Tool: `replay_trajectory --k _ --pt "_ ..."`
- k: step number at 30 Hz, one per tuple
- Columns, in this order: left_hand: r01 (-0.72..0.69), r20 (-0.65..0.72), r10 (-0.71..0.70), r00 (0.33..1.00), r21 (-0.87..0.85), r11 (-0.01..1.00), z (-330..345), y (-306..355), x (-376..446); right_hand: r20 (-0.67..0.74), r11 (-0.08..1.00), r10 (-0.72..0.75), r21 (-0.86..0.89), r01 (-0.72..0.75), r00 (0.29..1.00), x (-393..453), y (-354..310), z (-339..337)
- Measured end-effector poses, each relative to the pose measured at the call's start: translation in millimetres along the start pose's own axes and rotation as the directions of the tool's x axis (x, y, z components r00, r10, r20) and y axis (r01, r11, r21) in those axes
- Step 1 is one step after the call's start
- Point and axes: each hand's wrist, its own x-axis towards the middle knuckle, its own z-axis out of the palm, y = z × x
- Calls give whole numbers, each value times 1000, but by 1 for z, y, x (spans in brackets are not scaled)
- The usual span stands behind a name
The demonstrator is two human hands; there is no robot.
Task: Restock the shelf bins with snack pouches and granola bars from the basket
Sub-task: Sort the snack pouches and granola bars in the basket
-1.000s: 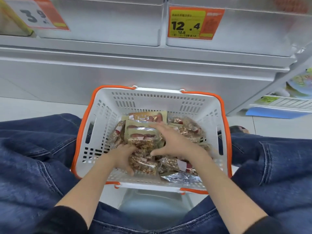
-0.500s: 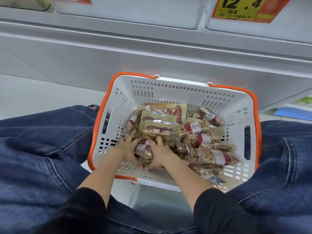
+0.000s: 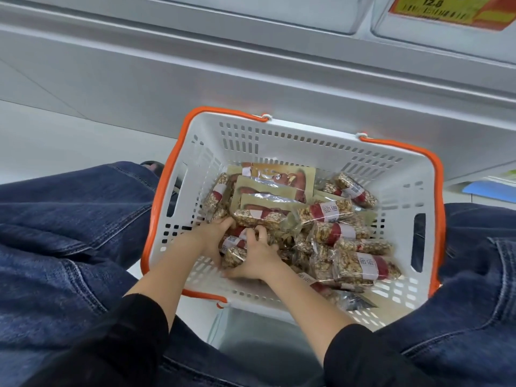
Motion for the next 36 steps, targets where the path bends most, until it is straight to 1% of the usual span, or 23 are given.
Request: replay_trajectory --k 2,5,7,9,11,15,18,20,22,23,24,25,26,27,29,30,31,33,35,36 --pt "10 20 -11 1000 43 999 -1 7 0 -20 1000 5 14 -5 1000 -1 -1 1" --pt "5 22 -7 1000 98 995 -6 10 -2 -107 1000 -17 25 20 994 -3 -1 0" --pt "-8 19 5 1000 169 986 -7 8 -2 -118 999 -38 27 42 992 -6 1 -1" --pt "-20 -14 23 1000 203 979 -7 8 -3 -125 998 -63 11 65 990 -12 2 -3" --pt "-19 -58 31 998 190 982 -11 13 -12 -155 995 -104 -24 101 982 -20 2 -9" --pt "-21 -184 48 982 143 989 -52 33 -50 -255 971 -229 2 238 939 -43 -4 -41" --pt "-23 -319 99 942 232 972 -94 56 -80 -353 942 -318 -17 334 880 -69 -10 -85" --pt "-30 -421 177 890 333 942 -115 79 -91 -424 927 -368 -95 363 827 -91 -6 -121" --pt "-80 -483 271 832 379 922 -132 114 -95 -468 919 -393 -170 356 791 -113 10 -156" --pt "-120 -494 303 815 368 922 -138 136 -93 -482 920 -391 -195 339 784 -124 22 -172" --pt "-159 -485 324 813 350 923 -143 157 -88 -491 925 -379 -209 316 784 -133 36 -186" --pt "-192 -449 340 826 343 920 -145 178 -83 -490 933 -359 -212 291 794 -141 53 -196" --pt "-217 -386 351 853 351 911 -144 196 -75 -467 944 -328 -203 261 821 -145 72 -201" --pt "-235 -304 353 885 363 902 -139 212 -65 -412 956 -286 -188 227 865 -147 92 -202" --pt "-273 -148 348 926 375 886 -127 233 -46 -223 976 -177 -169 141 958 -142 130 -190" --pt "-301 -106 361 927 368 880 -122 238 -37 -132 977 -130 -188 104 983 -137 145 -180" --pt "-332 -102 390 915 357 873 -119 241 -33 -79 970 -107 -228 86 991 -131 156 -171" --pt "-393 -145 463 875 349 851 -118 242 -29 -78 952 -120 -292 93 990 -120 163 -160" --pt "-448 -141 514 846 334 829 -120 241 -29 -96 946 -121 -313 85 988 -112 162 -161" --pt "-467 -134 520 844 296 833 -122 241 -29 -93 944 -110 -320 74 990 -110 161 -164"
